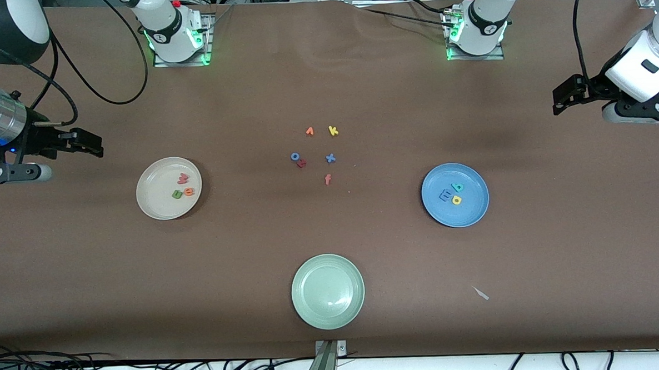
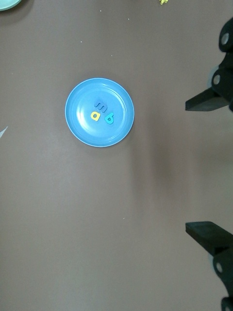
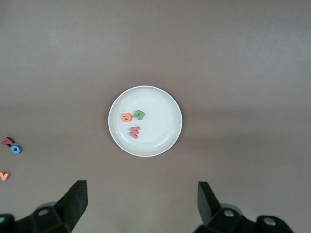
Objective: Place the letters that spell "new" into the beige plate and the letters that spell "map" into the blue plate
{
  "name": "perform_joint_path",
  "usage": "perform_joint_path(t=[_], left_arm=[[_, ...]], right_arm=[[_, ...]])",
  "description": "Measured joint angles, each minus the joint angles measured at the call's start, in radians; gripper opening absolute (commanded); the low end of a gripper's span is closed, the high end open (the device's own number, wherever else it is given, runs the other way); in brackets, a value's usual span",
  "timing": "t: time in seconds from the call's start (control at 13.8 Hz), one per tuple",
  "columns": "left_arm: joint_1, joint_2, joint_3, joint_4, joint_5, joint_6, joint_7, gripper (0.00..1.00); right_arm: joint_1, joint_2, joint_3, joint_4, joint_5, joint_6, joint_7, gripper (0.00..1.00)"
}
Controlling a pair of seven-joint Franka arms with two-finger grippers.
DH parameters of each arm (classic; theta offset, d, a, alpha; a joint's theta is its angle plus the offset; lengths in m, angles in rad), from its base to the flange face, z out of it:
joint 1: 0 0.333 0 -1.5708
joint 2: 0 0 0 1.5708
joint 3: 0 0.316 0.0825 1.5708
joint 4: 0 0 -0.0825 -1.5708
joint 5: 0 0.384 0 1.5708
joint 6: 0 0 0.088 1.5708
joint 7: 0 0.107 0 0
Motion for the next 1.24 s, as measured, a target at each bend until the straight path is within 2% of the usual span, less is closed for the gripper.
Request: perform_joint_path(t=[0.36,1.24], left_arm=[[0.024,0.004,-0.039,0.000,0.000,0.001,0.000,1.00],[0.026,0.005,-0.042,0.000,0.000,0.001,0.000,1.00]], right_arm=[[0.000,0.000,0.000,0.000,0.000,0.000,0.000,1.00],[0.000,0.000,0.000,0.000,0.000,0.000,0.000,1.00]])
